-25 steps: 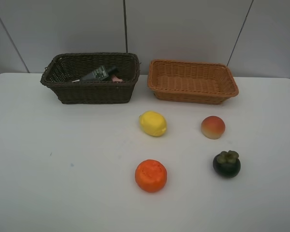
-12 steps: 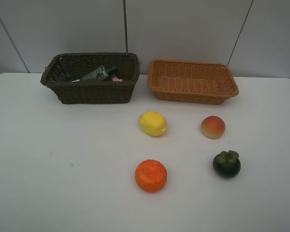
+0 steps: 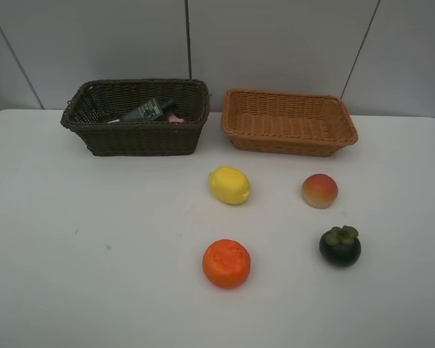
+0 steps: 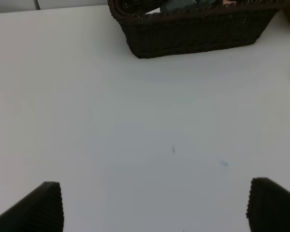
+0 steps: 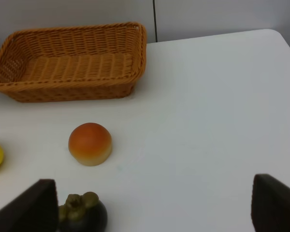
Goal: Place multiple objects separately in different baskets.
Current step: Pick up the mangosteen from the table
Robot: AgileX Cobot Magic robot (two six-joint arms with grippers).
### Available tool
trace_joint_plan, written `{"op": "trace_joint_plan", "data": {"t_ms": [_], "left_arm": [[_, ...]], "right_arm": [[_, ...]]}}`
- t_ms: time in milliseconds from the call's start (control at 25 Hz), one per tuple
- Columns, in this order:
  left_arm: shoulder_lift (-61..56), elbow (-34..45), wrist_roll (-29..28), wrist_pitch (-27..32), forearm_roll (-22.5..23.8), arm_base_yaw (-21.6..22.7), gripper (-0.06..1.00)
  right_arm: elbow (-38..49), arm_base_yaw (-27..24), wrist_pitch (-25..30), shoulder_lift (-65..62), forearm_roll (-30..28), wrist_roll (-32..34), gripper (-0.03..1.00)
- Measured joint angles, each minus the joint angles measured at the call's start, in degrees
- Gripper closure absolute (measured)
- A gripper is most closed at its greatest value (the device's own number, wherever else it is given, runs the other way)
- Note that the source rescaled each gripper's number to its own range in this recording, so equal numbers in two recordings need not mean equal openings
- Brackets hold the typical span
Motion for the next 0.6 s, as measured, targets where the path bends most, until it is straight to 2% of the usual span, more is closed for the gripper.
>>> {"op": "trace_joint_plan", "data": {"t_ms": [360, 600], "left_arm": [[0.00, 0.00, 0.00, 0.00, 0.00, 0.00, -0.06], [0.00, 0.00, 0.00, 0.00, 0.00, 0.00, -0.06]], "right_arm": [[0.00, 0.00, 0.00, 0.46, 0.00, 0.00, 0.13], [0.00, 0.00, 0.00, 5.71, -0.12, 1.35, 0.13]]}}
